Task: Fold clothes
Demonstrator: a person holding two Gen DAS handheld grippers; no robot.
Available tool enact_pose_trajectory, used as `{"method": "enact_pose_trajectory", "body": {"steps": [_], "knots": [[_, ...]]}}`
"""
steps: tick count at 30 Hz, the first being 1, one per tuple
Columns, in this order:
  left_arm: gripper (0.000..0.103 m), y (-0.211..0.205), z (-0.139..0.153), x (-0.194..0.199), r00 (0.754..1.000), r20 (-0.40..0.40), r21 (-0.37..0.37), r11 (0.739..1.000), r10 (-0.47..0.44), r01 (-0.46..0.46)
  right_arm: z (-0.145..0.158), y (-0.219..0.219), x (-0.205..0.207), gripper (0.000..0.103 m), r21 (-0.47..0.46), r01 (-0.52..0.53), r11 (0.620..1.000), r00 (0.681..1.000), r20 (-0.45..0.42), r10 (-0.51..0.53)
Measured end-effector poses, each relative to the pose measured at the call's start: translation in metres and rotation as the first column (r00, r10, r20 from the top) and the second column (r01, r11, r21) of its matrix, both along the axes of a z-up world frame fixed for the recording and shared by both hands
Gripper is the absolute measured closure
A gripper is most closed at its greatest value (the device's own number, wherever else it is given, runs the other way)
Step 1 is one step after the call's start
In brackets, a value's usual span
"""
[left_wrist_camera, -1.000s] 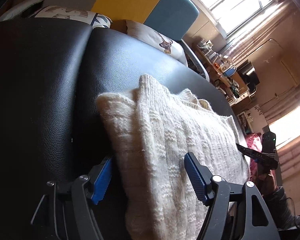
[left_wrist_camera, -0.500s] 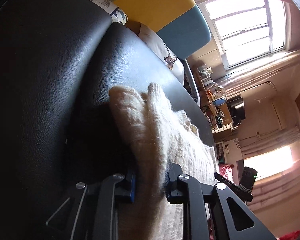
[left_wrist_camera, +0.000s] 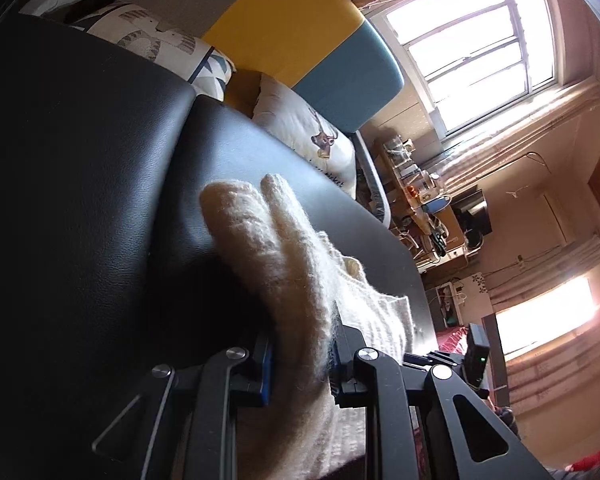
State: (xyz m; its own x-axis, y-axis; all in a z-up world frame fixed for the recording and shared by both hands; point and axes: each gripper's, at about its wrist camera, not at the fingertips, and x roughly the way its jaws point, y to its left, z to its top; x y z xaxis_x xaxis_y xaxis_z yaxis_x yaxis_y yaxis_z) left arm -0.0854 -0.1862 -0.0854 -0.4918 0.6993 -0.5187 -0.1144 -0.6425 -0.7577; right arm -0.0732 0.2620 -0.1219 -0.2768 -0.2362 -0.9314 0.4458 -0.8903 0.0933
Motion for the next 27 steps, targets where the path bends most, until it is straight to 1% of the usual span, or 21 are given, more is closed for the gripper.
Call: {"method": "enact_pose_trajectory", "body": {"steps": [3,6,10,14,15,16,17,20,22,24,26,27], "knots": [[0.082,0.008,0.017,0.007,1.000,-0.020,0.090,0.996,0.004,-0.003,-0.003,0.002,0.000,0.077,-0.017,0.024,1.000,1.000,0.006,-0.024],[0.082,0.024,0.031,0.014,1.000,-0.023,0.165,0.986,0.017,-0.013,-0.005,0.004,0.002,0.077,-0.025,0.056,0.998,0.998,0.015,-0.056],[0.082,0.055,0.056,0.015,0.999,-0.032,0.208,0.978,0.028,-0.021,-0.006,0.007,0.003,0.077,-0.047,0.115,0.992,0.993,0.040,-0.113],[0.082,0.088,0.079,0.011,0.998,-0.040,0.247,0.968,0.050,-0.038,-0.007,0.006,0.005,0.076,-0.083,0.150,0.985,0.988,0.052,-0.146],[0.084,0.096,0.085,0.010,0.998,-0.044,0.260,0.965,0.054,-0.041,-0.008,0.005,0.006,0.076,-0.095,0.157,0.983,0.987,0.055,-0.152],[0.087,0.103,0.091,0.009,0.997,-0.051,0.278,0.960,0.051,-0.035,-0.008,0.004,0.007,0.076,-0.110,0.163,0.981,0.986,0.057,-0.157],[0.103,0.111,0.098,0.008,0.997,-0.059,0.296,0.955,0.047,-0.028,-0.009,0.003,0.008,0.076,-0.127,0.168,0.978,0.985,0.060,-0.162],[0.103,0.143,0.122,0.005,0.994,-0.108,0.192,0.981,0.032,-0.011,-0.010,0.003,0.012,0.076,-0.178,0.179,0.968,0.984,0.059,-0.171],[0.103,0.161,0.125,0.004,0.995,-0.104,0.156,0.988,-0.002,0.018,-0.012,0.007,0.015,0.076,-0.213,0.185,0.959,0.983,0.056,-0.177],[0.103,0.171,0.128,0.005,0.993,-0.120,0.037,0.999,-0.020,0.024,-0.014,0.014,0.019,0.076,-0.246,0.200,0.948,0.980,0.061,-0.191],[0.102,0.180,0.124,0.001,0.988,-0.107,-0.072,0.992,-0.108,0.101,-0.015,0.022,0.020,0.076,-0.272,0.205,0.940,0.979,0.069,-0.193],[0.102,0.185,0.120,0.003,0.986,-0.074,-0.128,0.982,-0.152,0.141,-0.015,0.022,0.021,0.076,-0.274,0.203,0.940,0.979,0.070,-0.191]]}}
